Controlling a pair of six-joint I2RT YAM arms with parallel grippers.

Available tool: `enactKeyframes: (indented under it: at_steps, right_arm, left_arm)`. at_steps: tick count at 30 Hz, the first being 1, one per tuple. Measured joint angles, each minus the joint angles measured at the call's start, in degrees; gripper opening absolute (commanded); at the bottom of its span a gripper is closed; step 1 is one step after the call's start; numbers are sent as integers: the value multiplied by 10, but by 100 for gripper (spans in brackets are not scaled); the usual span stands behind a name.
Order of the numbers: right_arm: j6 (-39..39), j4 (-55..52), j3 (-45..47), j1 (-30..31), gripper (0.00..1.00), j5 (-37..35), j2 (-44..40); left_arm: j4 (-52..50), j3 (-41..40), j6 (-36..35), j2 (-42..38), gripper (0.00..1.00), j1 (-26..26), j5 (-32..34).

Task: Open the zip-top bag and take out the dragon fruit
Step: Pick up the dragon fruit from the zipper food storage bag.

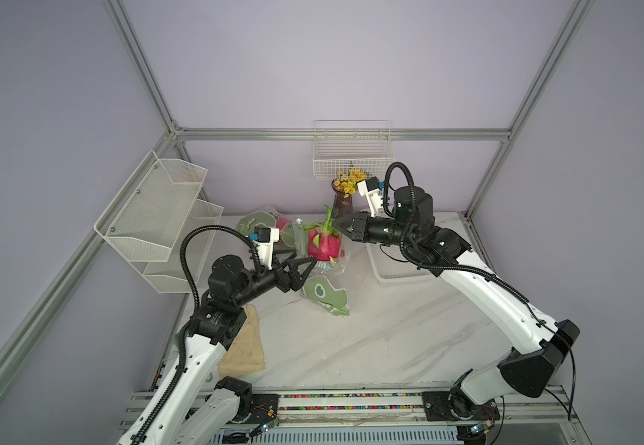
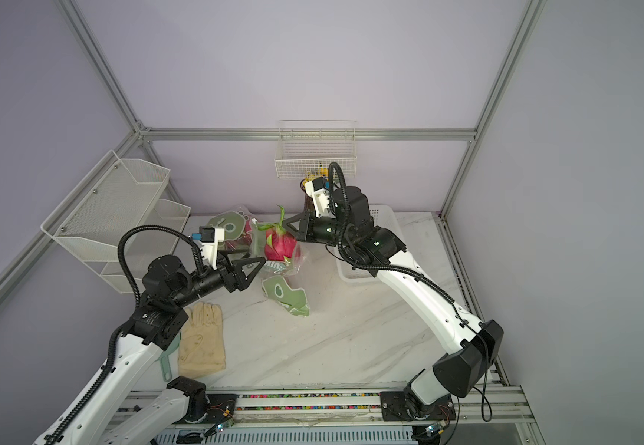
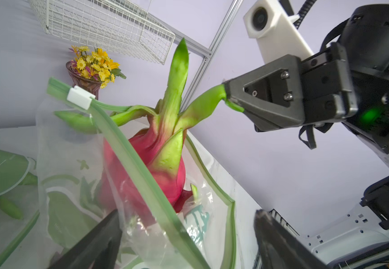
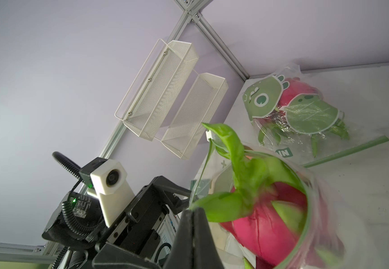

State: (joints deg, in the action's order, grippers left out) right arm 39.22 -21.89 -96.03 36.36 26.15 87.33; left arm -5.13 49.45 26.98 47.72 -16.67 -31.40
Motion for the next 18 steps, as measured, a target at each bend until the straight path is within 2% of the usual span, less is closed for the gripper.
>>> enactKeyframes:
  at_steps: [4,9,16,18]
  right_arm:
    - [8,11,6,0,0,-9,0]
    - [17,21,10,0,0,-19,1]
    - [29,34,26,0,0,-35,1]
    - [31,35,27,0,0,-37,1]
  left_arm:
    - [-7,-16,-26,-42,99,-10,31]
    - [-28,-34,-41,-71,98,-22,59]
    - [-21,-93,-46,-59,97,-111,111]
    - [-11,-120,-45,-45,95,-119,130]
